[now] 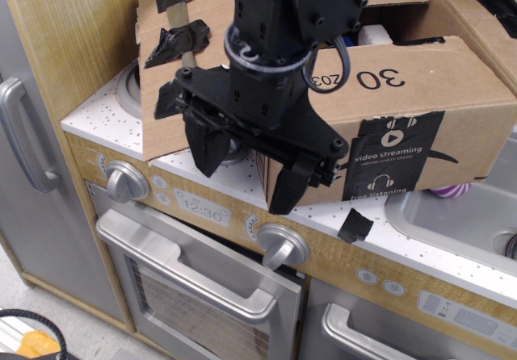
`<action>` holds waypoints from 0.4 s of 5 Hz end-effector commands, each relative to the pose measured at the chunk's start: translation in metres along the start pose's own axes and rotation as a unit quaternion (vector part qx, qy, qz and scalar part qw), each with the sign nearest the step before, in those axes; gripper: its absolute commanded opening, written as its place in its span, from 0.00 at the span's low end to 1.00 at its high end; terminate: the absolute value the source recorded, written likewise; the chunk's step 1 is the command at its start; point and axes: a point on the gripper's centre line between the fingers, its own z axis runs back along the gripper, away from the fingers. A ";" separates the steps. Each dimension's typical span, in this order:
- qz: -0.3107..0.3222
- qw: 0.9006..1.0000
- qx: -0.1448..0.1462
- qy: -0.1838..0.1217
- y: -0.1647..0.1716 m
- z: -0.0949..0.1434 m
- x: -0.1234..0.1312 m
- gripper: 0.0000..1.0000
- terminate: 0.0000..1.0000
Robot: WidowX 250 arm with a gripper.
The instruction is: Close large4fbox flaps
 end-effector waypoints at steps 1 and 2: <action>0.000 1.000 0.000 0.000 0.000 0.000 0.000 1.00 0.00; -0.003 0.999 -0.017 -0.029 0.005 -0.024 -0.002 1.00 0.00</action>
